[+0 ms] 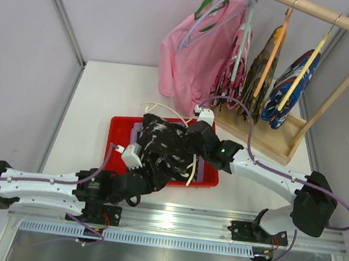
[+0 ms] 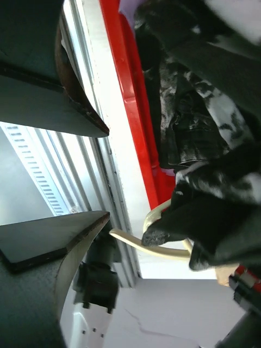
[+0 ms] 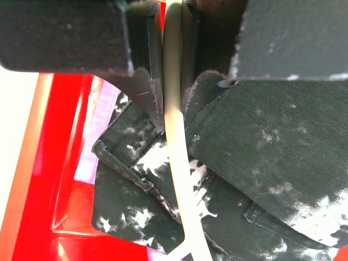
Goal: Remove the trousers from the hanger
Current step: Remove the trousers from the hanger, then place the trousers into the basket
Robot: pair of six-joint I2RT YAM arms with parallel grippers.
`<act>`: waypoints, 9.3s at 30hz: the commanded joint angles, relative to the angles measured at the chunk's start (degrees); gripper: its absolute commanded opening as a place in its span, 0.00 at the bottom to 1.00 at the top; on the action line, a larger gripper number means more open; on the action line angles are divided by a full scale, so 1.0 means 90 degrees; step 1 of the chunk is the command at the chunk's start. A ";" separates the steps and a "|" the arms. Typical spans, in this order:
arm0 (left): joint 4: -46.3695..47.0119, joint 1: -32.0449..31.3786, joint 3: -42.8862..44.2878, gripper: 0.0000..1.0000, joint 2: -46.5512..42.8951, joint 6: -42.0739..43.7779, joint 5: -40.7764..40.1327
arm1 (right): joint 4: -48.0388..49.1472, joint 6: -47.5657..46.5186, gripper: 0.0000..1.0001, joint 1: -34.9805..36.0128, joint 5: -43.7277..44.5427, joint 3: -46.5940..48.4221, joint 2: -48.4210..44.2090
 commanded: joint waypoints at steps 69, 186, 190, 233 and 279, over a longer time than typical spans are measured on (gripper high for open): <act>0.3077 0.0714 -0.0838 1.00 0.2200 -0.3366 -0.3115 | 0.1474 -0.0674 0.00 0.0248 -0.0006 -0.0664 -0.0910; -0.0265 0.1887 -0.1034 0.00 -0.0642 -0.4070 -0.3565 | -0.0442 -0.1816 0.00 -0.2379 0.1870 -0.0127 -0.1515; 0.0624 0.1886 -0.1073 0.00 -0.0496 -0.3260 -0.3448 | -0.0267 -0.1825 0.00 -0.2321 0.1166 -0.0156 -0.1827; 0.1821 0.1652 0.0975 0.53 0.2229 0.1356 0.0120 | -0.2053 -0.0800 0.00 -0.0709 0.1458 -0.0361 -0.2922; 0.1034 0.4162 0.2333 0.63 0.0783 0.4964 0.3650 | -0.1799 -0.1543 0.00 0.0607 0.1554 0.0058 -0.3205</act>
